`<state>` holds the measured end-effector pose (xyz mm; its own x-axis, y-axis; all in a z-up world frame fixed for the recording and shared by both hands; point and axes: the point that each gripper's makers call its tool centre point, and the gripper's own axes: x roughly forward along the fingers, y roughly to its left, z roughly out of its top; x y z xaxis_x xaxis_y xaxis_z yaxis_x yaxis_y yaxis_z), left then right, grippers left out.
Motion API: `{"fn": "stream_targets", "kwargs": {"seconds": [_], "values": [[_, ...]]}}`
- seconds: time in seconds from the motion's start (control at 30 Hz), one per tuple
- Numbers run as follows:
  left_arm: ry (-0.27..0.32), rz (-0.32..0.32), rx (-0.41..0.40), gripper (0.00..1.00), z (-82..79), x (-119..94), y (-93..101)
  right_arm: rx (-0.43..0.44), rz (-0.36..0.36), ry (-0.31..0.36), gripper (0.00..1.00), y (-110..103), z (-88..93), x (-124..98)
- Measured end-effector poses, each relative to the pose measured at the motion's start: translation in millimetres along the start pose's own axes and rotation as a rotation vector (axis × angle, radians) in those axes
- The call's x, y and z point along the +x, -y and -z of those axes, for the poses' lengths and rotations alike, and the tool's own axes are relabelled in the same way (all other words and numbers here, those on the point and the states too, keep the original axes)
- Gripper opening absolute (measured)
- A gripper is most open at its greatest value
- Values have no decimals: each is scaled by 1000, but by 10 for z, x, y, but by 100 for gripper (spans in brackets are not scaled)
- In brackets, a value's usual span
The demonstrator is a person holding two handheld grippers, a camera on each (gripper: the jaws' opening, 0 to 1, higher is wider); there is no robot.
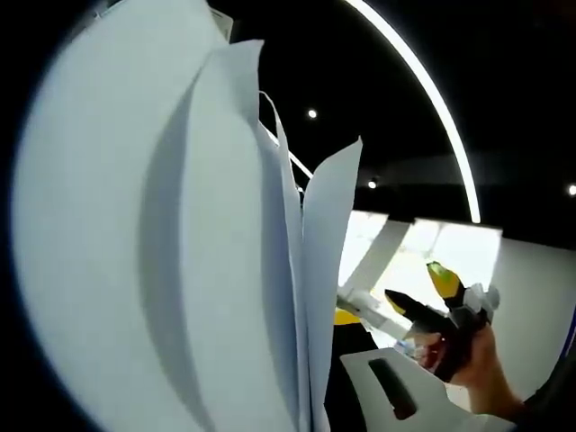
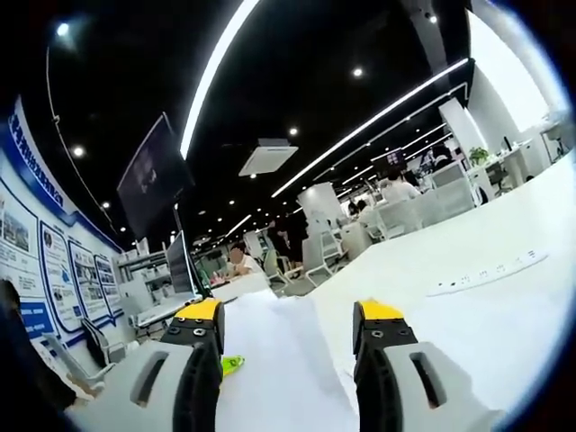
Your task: Organize the stack of printing papers by aligning and flattening the scattered papers on the table
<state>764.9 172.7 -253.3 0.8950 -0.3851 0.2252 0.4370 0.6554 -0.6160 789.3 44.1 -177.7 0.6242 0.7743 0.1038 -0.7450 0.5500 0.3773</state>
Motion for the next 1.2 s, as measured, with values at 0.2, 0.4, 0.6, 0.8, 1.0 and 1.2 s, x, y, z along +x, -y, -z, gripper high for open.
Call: {"fn": "stream_targets", "kwargs": {"seconds": [0.2,0.4,0.6,0.8,1.0,1.2], "values": [[0,1,-5,6,0,-2,11,1,0,3,53,-3,-14,-29],[3,1,-11,6,-6,-4,7,2,-1,5,53,-9,-13,-73],[4,0,-12,6,-4,-3,8,7,-3,8,54,-25,-16,-104],[5,0,-14,6,-2,-7,22,10,-2,14,54,-23,-35,-150],[7,-1,-17,6,-12,-6,-5,6,5,22,54,-21,-83,-223],[7,-1,-18,6,-29,-1,-76,5,15,30,54,10,-103,-290]]}}
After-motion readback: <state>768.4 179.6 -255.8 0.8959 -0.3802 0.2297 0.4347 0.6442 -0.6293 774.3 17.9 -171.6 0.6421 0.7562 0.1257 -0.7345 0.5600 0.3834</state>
